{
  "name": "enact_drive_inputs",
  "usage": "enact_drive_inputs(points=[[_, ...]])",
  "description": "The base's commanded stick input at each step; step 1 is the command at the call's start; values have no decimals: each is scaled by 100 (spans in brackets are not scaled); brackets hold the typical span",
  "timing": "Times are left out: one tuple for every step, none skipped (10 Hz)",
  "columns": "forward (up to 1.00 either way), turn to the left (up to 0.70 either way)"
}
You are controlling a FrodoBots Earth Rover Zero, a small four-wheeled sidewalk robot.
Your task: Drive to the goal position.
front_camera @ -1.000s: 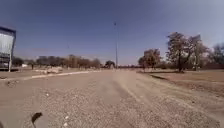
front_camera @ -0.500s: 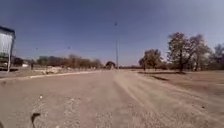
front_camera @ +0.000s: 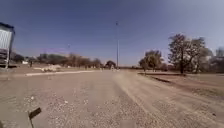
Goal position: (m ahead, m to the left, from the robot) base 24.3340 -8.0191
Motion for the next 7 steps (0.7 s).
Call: enact_drive_inputs(points=[[50,0],[50,0],[50,0],[50,0],[50,0],[50,0],[50,0]])
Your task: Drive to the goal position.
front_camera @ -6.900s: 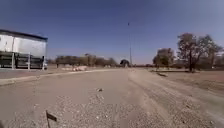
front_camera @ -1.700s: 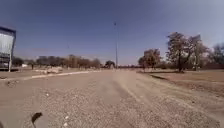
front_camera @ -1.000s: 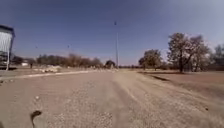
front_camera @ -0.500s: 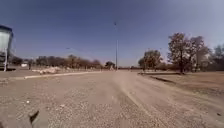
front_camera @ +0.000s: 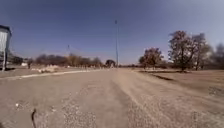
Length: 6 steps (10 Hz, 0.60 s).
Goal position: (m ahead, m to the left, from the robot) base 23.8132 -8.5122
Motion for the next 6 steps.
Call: enact_drive_inputs(points=[[50,0],[50,0],[50,0],[50,0],[50,0],[50,0]])
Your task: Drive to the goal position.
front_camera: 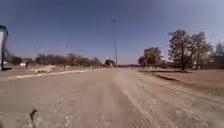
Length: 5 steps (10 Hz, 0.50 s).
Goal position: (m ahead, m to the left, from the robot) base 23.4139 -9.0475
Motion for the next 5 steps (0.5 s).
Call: enact_drive_inputs(points=[[50,0],[50,0],[50,0],[50,0],[50,0]])
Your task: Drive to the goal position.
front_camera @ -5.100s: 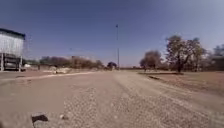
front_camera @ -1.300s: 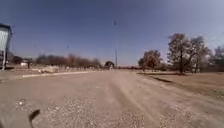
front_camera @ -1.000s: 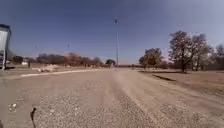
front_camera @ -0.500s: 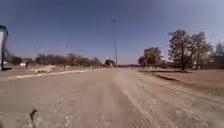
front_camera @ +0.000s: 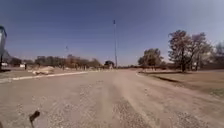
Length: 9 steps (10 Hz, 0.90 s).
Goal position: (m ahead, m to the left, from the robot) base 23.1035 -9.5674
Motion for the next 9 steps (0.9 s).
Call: enact_drive_inputs(points=[[50,0],[50,0],[50,0],[50,0],[50,0],[50,0],[50,0],[50,0],[50,0]])
